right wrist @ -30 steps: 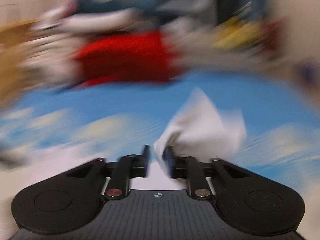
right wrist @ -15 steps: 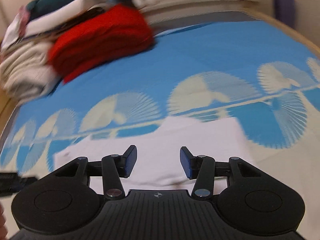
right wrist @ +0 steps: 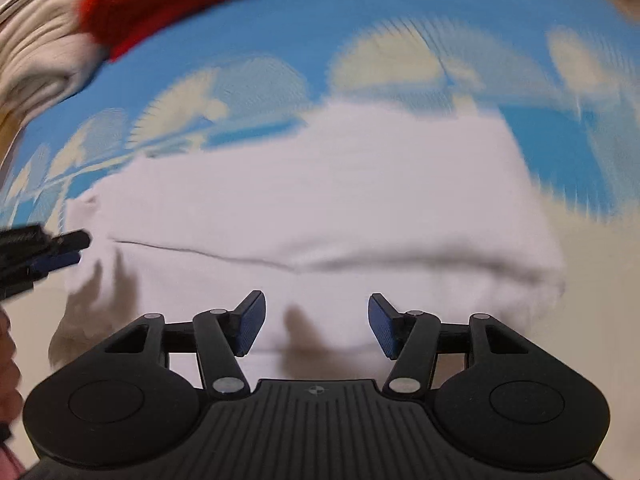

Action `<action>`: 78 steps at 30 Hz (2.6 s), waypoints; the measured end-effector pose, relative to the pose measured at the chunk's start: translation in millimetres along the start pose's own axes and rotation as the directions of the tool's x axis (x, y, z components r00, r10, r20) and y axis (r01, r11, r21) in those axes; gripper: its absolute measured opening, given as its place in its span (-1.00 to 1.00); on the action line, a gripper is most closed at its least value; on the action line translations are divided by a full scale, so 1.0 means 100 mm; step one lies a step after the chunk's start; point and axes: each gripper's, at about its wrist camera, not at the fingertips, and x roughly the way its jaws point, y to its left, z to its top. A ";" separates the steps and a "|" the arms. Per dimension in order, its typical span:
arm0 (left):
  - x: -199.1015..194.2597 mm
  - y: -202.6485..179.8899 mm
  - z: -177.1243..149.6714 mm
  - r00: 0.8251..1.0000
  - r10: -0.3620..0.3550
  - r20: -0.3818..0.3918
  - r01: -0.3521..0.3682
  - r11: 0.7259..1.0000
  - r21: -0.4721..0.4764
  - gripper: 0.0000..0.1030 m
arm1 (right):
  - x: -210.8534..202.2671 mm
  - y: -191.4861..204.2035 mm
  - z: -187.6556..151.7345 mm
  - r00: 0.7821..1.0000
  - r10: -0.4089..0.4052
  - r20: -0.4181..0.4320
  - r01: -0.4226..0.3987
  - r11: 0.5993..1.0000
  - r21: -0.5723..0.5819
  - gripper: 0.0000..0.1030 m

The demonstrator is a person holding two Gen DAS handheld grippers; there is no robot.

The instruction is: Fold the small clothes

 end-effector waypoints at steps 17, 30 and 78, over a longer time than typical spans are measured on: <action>0.23 -0.18 0.08 0.999 0.047 -0.004 -0.047 0.993 0.112 -0.97 | 0.15 0.06 0.11 0.998 -0.040 -0.047 0.042 0.999 0.035 0.25; -0.76 0.30 0.34 0.972 0.211 0.107 -0.218 0.974 0.061 -0.99 | -0.44 0.02 0.27 0.981 -0.093 0.167 0.067 0.985 0.157 0.25; -0.65 0.74 0.49 0.966 0.221 0.136 -0.195 0.963 -0.184 -0.59 | -0.14 -0.67 0.11 0.976 -0.212 -0.050 0.213 0.879 0.427 0.28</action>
